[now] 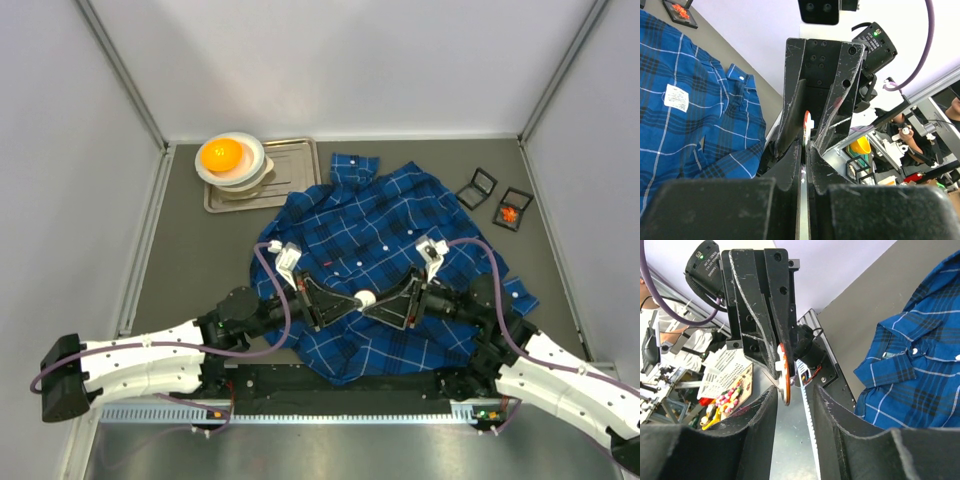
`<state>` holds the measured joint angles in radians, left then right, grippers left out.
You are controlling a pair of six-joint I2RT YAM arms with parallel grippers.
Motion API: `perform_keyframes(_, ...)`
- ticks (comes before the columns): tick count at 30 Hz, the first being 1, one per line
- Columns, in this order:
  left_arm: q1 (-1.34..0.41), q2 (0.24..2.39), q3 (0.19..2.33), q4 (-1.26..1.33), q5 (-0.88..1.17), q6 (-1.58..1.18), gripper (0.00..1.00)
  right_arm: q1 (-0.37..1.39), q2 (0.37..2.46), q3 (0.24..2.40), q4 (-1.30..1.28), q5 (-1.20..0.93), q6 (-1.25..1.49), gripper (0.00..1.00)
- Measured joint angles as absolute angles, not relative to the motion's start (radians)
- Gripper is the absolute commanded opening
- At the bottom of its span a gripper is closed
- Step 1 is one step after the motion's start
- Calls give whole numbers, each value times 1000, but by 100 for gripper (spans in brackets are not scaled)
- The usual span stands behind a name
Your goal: Remove the brooch from the garment
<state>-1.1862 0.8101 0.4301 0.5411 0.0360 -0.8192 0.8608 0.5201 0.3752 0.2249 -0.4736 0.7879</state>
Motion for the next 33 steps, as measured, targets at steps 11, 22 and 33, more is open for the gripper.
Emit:
perform_keyframes(11,-1186,810,430,515,37,-809,0,861,510,375,240,-468,788,33)
perform_keyframes(22,-1186,813,438,512,44,-808,0,861,514,375,249,-469,789,21)
perform_keyframes(33,-1177,817,454,488,88,-732,0,861,520,375,246,-474,809,13)
